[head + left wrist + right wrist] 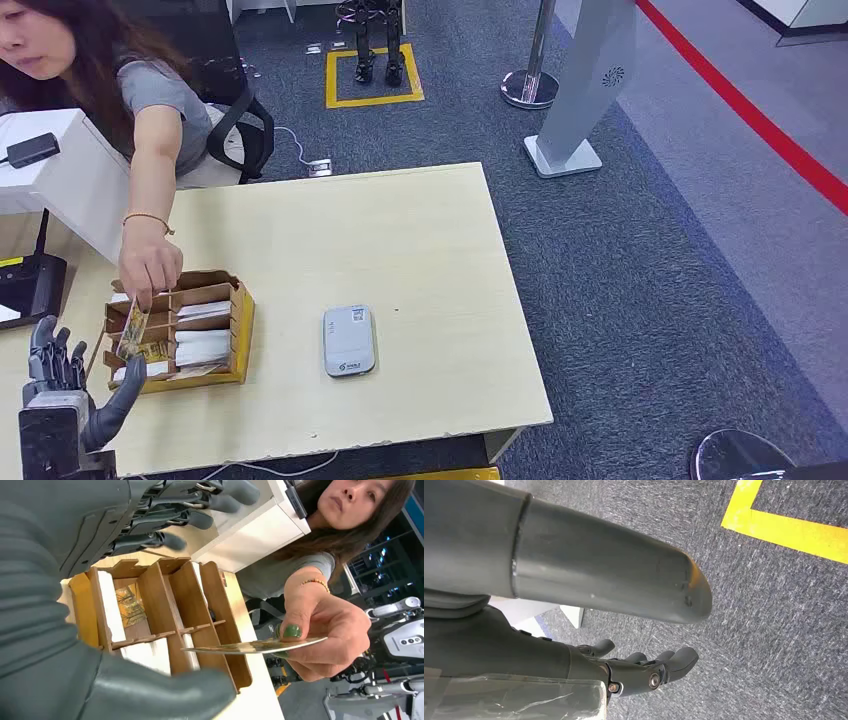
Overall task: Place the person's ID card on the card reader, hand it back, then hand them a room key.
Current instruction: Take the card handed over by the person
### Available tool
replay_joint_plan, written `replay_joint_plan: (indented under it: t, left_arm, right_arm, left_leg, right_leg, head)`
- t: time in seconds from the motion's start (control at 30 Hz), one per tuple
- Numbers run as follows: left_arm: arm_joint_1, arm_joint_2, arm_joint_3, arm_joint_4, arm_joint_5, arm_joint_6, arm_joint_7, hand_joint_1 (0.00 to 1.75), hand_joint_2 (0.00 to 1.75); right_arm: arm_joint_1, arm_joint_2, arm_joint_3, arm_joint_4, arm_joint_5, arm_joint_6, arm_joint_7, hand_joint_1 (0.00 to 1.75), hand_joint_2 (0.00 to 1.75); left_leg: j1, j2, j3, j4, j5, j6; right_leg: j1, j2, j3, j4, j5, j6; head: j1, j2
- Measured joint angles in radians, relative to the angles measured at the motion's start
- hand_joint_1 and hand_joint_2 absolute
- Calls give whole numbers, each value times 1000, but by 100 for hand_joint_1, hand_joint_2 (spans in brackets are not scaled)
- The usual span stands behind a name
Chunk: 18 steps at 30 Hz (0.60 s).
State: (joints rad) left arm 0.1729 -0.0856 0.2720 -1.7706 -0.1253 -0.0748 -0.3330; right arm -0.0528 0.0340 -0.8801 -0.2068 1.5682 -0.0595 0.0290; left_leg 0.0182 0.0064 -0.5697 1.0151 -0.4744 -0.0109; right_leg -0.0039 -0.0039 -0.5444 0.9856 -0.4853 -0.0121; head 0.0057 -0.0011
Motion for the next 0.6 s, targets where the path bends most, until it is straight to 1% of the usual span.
replay_joint_plan:
  t: [0.6]
  left_arm:
    - [0, -16, 0, 0, -8, 10, 2, 175, 175]
  right_arm:
    - [0, 0, 0, 0, -1, 0, 3, 0, 0]
  left_leg:
    - [0, 0, 0, 0, 0, 0]
  right_leg:
    - [0, 0, 0, 0, 0, 0]
  head:
    - [0, 0]
